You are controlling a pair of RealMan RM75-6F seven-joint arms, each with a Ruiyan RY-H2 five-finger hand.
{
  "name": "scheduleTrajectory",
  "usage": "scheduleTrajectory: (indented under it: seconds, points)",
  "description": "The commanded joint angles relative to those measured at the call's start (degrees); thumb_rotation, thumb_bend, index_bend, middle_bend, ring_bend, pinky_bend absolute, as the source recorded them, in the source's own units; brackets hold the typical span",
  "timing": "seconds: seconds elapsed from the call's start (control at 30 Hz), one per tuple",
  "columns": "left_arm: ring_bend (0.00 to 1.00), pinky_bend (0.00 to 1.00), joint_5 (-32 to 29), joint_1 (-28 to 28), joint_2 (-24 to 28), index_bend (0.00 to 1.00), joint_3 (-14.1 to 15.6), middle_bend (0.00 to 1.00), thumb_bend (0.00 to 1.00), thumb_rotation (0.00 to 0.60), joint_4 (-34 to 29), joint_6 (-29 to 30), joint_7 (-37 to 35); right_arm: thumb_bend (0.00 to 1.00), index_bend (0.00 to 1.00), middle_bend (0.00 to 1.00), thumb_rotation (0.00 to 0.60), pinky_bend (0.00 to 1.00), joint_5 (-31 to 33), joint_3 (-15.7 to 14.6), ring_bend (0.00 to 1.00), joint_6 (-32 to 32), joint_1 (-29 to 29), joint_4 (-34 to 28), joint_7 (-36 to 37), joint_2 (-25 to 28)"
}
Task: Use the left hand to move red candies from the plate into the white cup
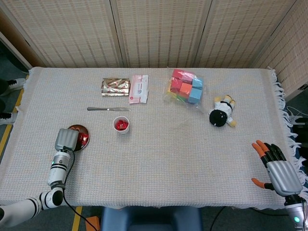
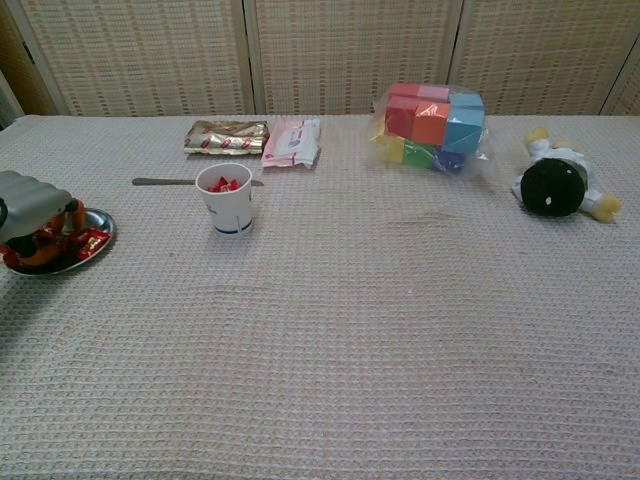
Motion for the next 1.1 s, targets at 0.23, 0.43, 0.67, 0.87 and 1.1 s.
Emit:
scheduleTrajectory:
  seconds: [0.23,0.43,0.67,0.87,1.1]
  points:
    - [0.66,1.00,2.2,0.4,-1.4,0.44,0.0,0.48,0.43,0.600,2.0,0.4,-0.9,0.05,0.00,0.00,0.600,0.00,0.2,0.0,0.00,-0.3,0.1,-0.1,-0.3,-0.1]
    - [0.68,1.00,5.0,1.0,-2.5,0.57,0.0,0.57,0.44,0.600,3.8,1.8,-2.8,0.05,0.00,0.00,0.600,0.00,0.3,0.1,0.00,-0.2,0.1,-0.1,-0.3,-0.1]
    - [0.69,1.00,7.2,1.5,-3.5,0.60,-0.3,0.62,0.44,0.600,5.8,2.5,-4.2,0.05,0.00,0.00,0.600,0.00,0.3,0.1,0.00,-0.2,0.1,-0.1,-0.4,-0.1]
    - [0.70,1.00,8.7,2.0,-2.9,0.65,-1.3,0.66,0.47,0.600,5.0,3.4,-5.8,0.05,0.00,0.00,0.600,0.00,0.4,0.1,0.00,-0.2,0.1,-0.1,-0.5,-0.1]
    - [0.70,1.00,12.1,2.5,2.5,0.66,-4.1,0.68,0.48,0.600,-6.1,8.5,-8.5,0.05,0.00,0.00,0.600,0.00,0.4,0.2,0.00,-0.3,0.2,-0.1,-0.2,0.0]
